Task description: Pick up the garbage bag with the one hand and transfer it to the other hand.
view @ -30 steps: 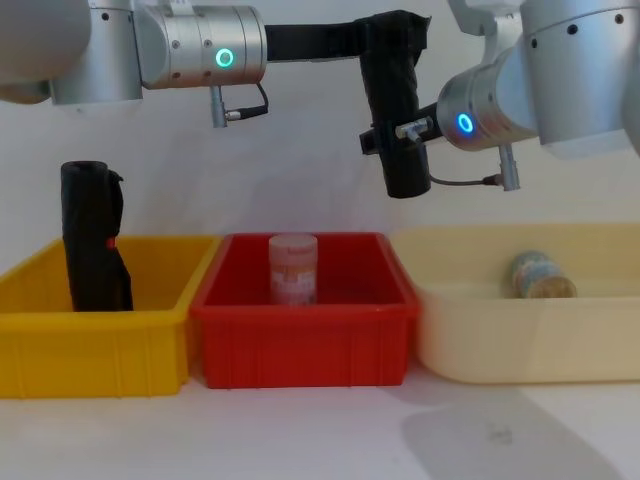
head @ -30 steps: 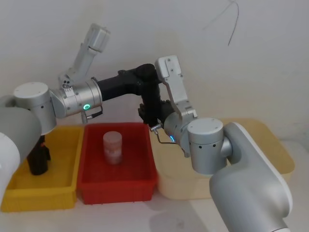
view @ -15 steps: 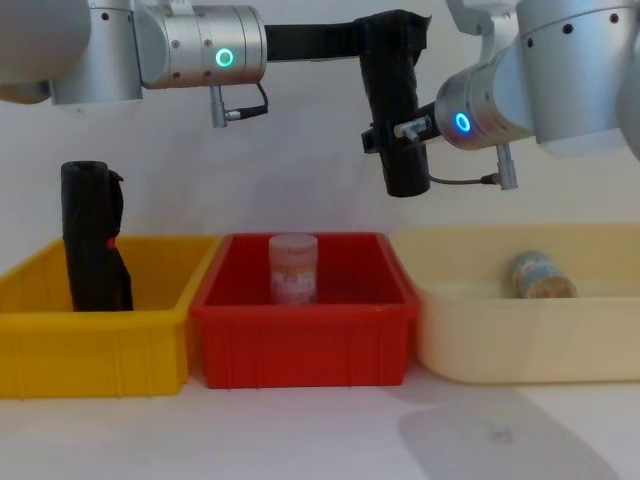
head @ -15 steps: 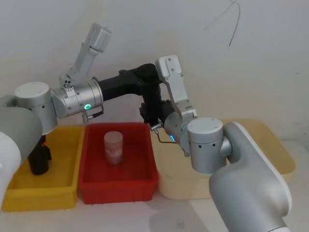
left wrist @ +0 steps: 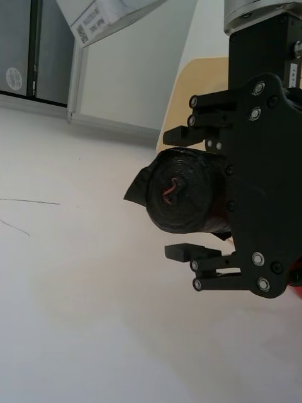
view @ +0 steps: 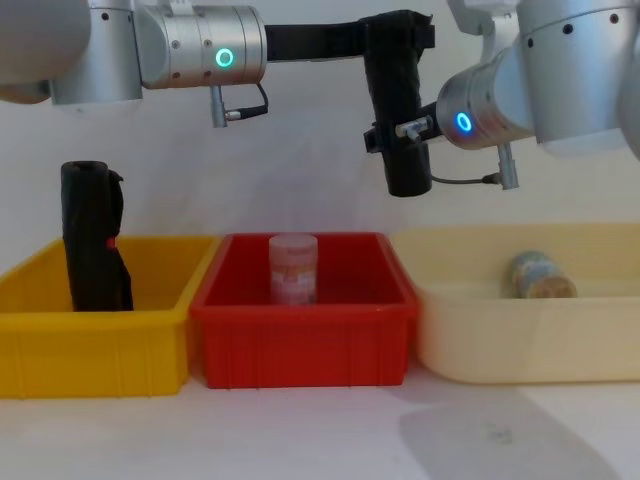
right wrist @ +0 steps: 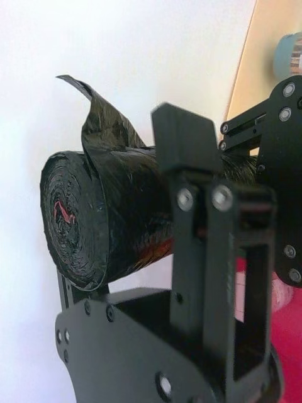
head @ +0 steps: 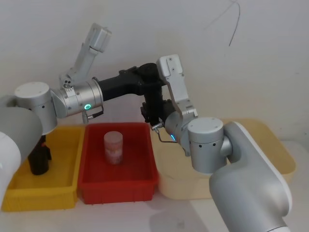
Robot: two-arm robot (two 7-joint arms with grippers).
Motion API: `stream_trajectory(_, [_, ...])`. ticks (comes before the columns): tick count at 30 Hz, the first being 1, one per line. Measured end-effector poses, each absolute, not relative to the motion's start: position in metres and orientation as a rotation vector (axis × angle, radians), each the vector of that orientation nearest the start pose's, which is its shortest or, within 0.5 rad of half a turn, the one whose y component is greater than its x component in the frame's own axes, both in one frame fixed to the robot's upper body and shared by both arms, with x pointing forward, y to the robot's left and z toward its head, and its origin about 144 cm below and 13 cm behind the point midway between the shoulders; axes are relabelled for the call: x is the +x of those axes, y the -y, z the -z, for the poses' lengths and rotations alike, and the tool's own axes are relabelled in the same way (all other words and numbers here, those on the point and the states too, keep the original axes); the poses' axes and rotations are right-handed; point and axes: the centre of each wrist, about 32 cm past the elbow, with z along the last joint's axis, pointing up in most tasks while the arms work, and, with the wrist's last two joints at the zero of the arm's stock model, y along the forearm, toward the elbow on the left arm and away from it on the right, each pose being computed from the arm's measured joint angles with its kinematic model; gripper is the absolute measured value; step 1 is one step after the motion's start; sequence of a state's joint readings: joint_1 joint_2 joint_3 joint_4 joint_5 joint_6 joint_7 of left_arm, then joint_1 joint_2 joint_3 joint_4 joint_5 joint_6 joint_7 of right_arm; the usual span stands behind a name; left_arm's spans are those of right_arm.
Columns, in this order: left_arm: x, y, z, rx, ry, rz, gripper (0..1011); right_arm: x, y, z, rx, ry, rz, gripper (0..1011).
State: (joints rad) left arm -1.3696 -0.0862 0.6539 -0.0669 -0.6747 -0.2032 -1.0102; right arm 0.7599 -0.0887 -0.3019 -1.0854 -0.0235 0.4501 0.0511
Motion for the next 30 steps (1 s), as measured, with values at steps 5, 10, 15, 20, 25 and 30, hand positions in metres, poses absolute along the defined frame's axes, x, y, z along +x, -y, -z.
stream_trajectory(5, [0.727, -0.162, -1.34, -0.062, 0.039, -0.44, 1002, 0.631, 0.105, -1.309, -0.255, 0.016, 1.28, 477])
stream_trajectory(10, [0.727, -0.162, -1.34, -0.062, 0.039, -0.44, 1001, 0.631, 0.11, -1.31, -0.249, 0.008, 1.327, 477])
stream_trajectory(15, [0.727, -0.162, -1.34, -0.062, 0.039, -0.44, 1002, 0.631, 0.117, -1.311, -0.249, -0.004, 1.379, 476])
stream_trajectory(20, [0.727, -0.162, -1.34, -0.062, 0.039, -0.44, 1001, 0.632, 0.125, -1.312, -0.254, -0.02, 1.437, 476])
stream_trajectory(25, [0.727, -0.162, -1.34, -0.062, 0.039, -0.44, 1002, 0.632, 0.137, -1.311, -0.273, -0.04, 1.52, 476])
stream_trajectory(30, [0.727, -0.162, -1.34, -0.061, 0.039, -0.44, 1001, 0.631, 0.146, -1.309, -0.297, -0.054, 1.585, 476])
